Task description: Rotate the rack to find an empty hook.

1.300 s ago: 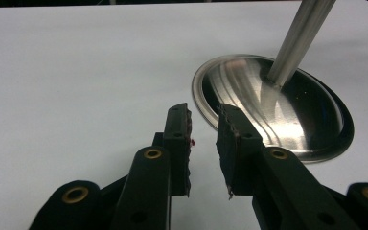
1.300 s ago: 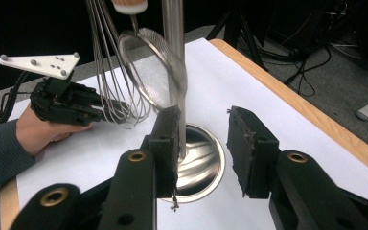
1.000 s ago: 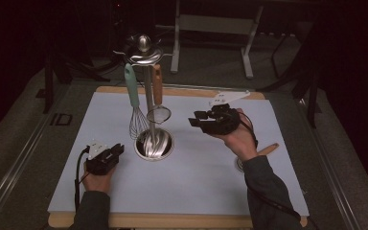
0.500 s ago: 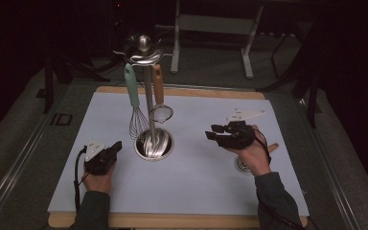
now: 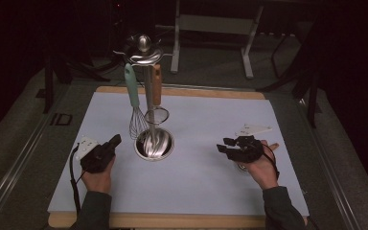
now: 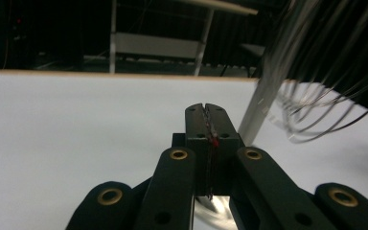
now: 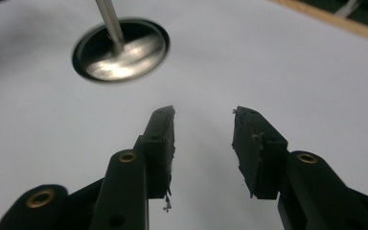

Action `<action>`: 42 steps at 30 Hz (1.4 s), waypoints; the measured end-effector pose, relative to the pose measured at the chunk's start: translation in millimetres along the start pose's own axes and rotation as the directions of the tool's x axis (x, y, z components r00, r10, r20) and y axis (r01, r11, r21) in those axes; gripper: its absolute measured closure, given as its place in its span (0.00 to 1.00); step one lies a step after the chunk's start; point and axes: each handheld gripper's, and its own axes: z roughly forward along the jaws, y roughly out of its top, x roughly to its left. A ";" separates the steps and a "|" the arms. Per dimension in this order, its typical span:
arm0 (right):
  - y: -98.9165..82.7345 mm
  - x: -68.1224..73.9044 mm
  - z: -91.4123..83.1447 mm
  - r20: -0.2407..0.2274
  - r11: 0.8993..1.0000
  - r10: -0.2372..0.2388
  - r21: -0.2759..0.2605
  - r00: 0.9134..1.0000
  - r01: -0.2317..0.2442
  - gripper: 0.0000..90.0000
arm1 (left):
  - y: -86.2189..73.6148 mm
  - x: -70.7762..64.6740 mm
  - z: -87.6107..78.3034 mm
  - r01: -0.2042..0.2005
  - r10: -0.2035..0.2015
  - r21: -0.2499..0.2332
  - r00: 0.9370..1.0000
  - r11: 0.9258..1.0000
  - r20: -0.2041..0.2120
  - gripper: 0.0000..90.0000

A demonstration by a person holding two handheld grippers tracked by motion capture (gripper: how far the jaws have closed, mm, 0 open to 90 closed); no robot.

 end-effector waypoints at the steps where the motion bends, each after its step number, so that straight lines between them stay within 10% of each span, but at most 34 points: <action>1: -4.0 -0.9 1.1 0.007 1.000 0.004 0.009 1.000 -0.004 0.65 | 3.1 -2.2 -1.5 -0.004 0.004 -0.011 1.000 1.000 0.006 0.99; 18: -54.4 -8.9 2.4 0.021 0.996 0.055 0.068 0.998 -0.056 0.64 | 54.0 -31.7 -12.8 -0.043 0.057 -0.173 0.996 0.984 0.075 0.99; 42: -67.1 -12.0 3.3 0.023 0.993 0.087 0.081 0.996 -0.088 0.63 | 133.7 -74.7 -36.4 -0.073 0.151 -0.433 0.977 0.898 0.148 0.98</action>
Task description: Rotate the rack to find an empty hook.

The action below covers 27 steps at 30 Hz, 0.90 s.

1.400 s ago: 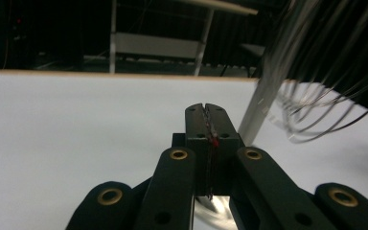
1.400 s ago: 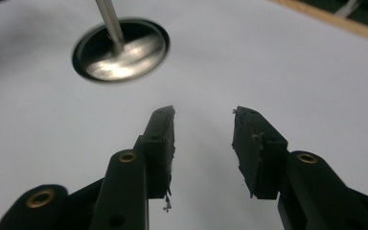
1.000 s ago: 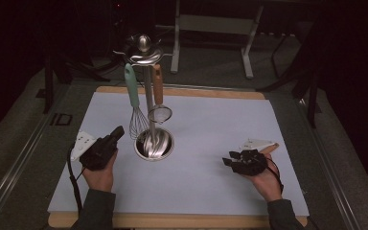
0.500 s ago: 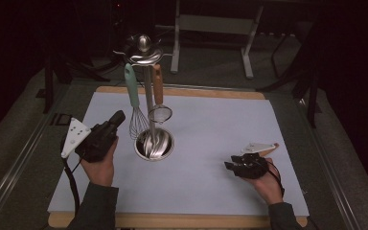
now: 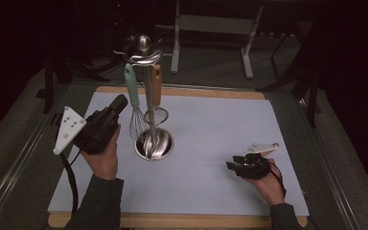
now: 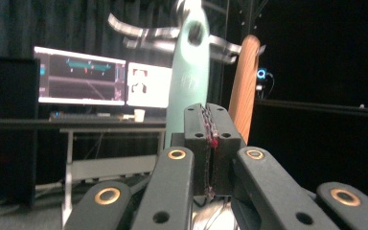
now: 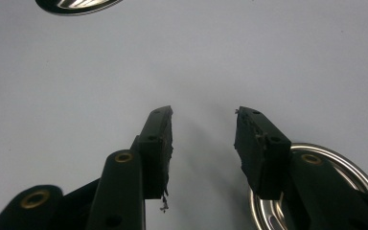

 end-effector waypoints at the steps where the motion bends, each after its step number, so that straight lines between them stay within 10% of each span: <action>1: -0.2 -0.3 0.0 0.000 1.000 -0.001 0.000 1.000 0.001 0.63 | 6.4 -1.8 3.0 -0.008 0.008 -0.014 1.000 1.000 0.004 0.98; 12: -1.2 -0.7 -0.7 -0.007 1.000 0.008 -0.005 1.000 -0.008 0.63 | 38.5 -9.9 18.8 -0.046 0.048 -0.067 0.999 0.997 0.023 0.98; 27: -2.5 -1.7 -0.3 -0.014 1.000 0.015 -0.004 1.000 -0.015 0.63 | 39.5 -4.8 34.5 -0.043 0.043 -0.037 0.999 0.998 -0.001 0.98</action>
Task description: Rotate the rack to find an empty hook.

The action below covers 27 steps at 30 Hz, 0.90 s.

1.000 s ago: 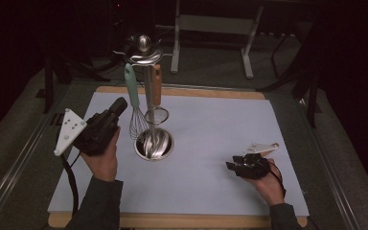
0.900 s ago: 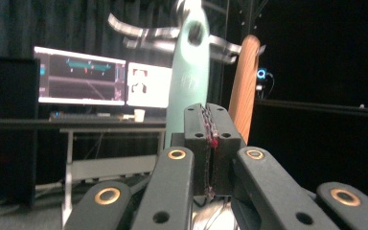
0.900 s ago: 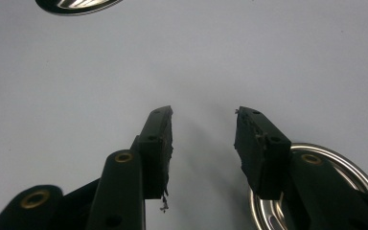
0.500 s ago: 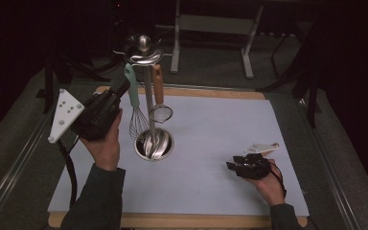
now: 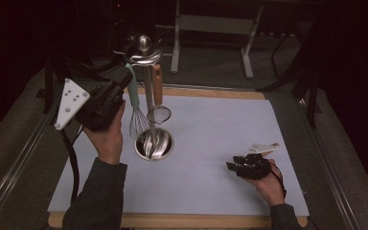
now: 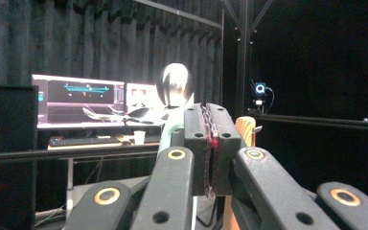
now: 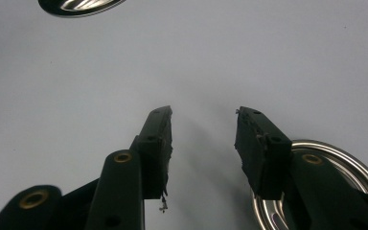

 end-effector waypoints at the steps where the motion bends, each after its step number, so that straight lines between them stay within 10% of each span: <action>1: -0.2 -0.1 0.2 0.000 1.000 0.000 -0.001 1.000 0.000 0.63 | -0.2 0.5 0.1 0.000 0.000 -0.001 1.000 1.000 0.001 0.98; 27: -1.8 -0.3 2.9 -0.008 1.000 0.003 0.007 1.000 -0.003 0.63 | 3.5 12.1 -0.4 -0.029 0.029 0.012 0.999 1.000 -0.045 0.98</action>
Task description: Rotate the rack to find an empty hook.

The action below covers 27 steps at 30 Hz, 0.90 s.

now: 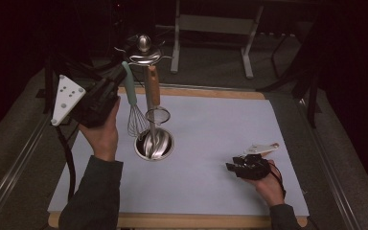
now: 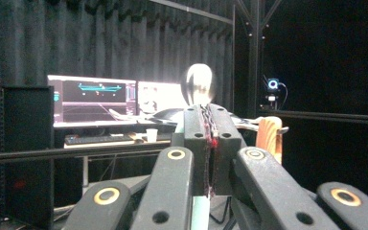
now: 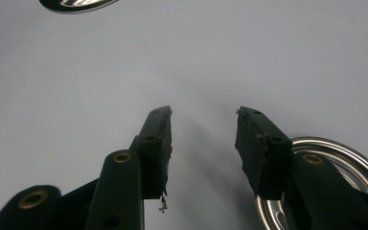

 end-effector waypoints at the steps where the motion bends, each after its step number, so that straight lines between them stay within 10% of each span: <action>1: 0.0 0.3 0.3 -0.001 1.000 0.001 0.001 1.000 -0.001 0.63 | 0.2 1.2 0.1 0.001 -0.001 0.002 1.000 1.000 -0.004 0.98; 27: 0.0 1.3 -0.4 0.000 1.000 0.002 -0.001 1.000 -0.002 0.63 | 1.4 21.0 6.2 0.001 0.001 0.035 0.999 0.999 -0.052 0.99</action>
